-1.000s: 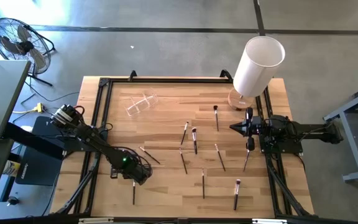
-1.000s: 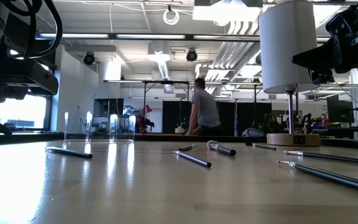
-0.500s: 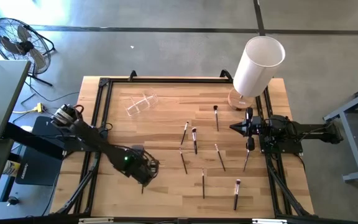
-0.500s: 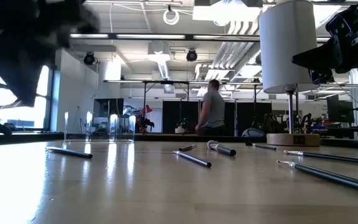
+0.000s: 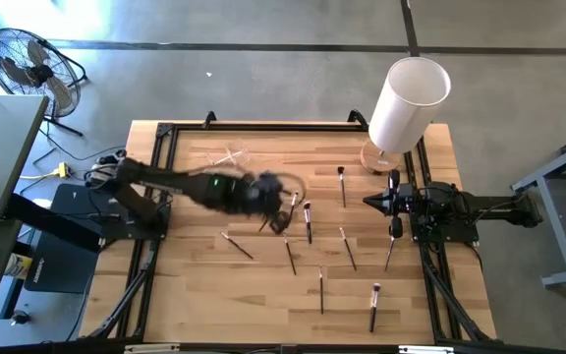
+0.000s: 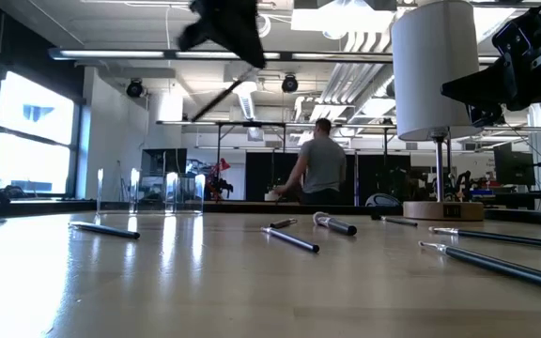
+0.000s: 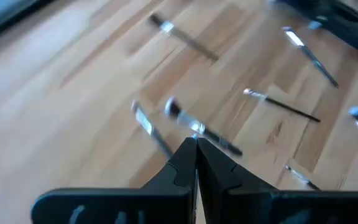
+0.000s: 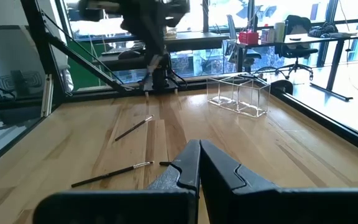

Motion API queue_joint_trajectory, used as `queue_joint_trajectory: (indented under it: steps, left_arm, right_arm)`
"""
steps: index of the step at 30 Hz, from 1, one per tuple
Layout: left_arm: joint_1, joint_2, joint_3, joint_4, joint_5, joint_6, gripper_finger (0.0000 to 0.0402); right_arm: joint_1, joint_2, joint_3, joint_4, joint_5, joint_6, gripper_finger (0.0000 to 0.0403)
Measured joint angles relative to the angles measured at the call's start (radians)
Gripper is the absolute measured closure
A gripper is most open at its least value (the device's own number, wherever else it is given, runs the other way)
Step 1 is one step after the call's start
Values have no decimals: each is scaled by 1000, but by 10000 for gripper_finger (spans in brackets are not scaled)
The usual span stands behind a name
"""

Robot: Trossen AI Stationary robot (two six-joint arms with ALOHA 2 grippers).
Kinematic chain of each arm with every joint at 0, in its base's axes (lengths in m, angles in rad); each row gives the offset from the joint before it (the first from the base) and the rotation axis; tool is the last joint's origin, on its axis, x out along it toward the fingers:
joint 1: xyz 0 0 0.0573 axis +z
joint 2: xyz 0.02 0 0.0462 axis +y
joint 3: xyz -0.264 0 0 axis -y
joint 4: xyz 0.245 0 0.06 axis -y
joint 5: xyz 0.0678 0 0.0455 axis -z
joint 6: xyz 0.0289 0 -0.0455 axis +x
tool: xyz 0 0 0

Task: Put items in baskets/containers
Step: Put the eyeshadow brush into the transparent organizer

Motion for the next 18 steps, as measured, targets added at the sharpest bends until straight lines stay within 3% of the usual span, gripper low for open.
queue_joint_trajectory:
  steps: [8, 14, 18]
  left_arm:
    - [220, 0, -57, 290, 141, 428, 401]
    - [343, -67, -230, 524, 282, 568, 401]
    - [419, -174, -406, 687, 316, 602, 401]
  right_arm:
    - [0, 0, 0, 0, 0, 0, 398]
    - [0, 0, 0, 0, 0, 0, 398]
    - [0, 0, 0, 0, 0, 0, 398]
